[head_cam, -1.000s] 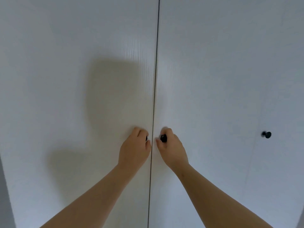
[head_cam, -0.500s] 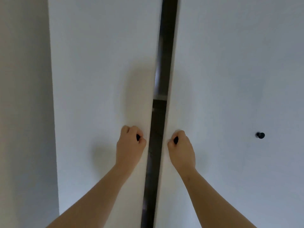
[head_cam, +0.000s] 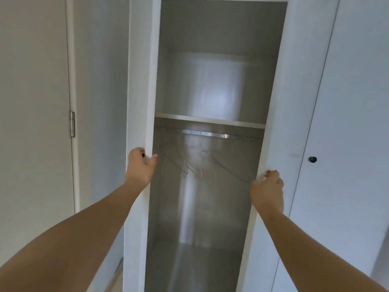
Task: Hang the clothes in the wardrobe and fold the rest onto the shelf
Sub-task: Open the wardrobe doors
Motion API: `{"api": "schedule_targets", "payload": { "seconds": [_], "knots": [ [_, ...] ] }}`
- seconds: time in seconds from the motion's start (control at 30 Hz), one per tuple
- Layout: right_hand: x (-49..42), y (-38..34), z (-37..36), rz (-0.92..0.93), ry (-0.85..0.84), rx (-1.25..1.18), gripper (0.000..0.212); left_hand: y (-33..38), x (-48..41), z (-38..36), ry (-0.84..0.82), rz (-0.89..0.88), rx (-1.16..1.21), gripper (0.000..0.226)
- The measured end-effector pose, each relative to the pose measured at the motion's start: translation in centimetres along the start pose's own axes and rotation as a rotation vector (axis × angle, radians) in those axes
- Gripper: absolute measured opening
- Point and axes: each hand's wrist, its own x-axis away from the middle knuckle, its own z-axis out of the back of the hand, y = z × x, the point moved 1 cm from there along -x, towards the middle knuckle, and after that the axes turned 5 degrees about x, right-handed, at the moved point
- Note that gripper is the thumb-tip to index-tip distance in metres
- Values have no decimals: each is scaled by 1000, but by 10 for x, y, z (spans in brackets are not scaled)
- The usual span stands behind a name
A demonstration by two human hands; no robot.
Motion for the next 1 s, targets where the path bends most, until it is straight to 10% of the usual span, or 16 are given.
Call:
{"api": "schedule_targets", "payload": {
  "seconds": [0.4,1.0],
  "knots": [
    [66,-80,-46,155,-229,167,42,19,-3,19,-36,-135,-671,81],
    [151,-213,-194,280,-502,-9,41,-107,-52,181,178,58,-90,23]
  ]
}}
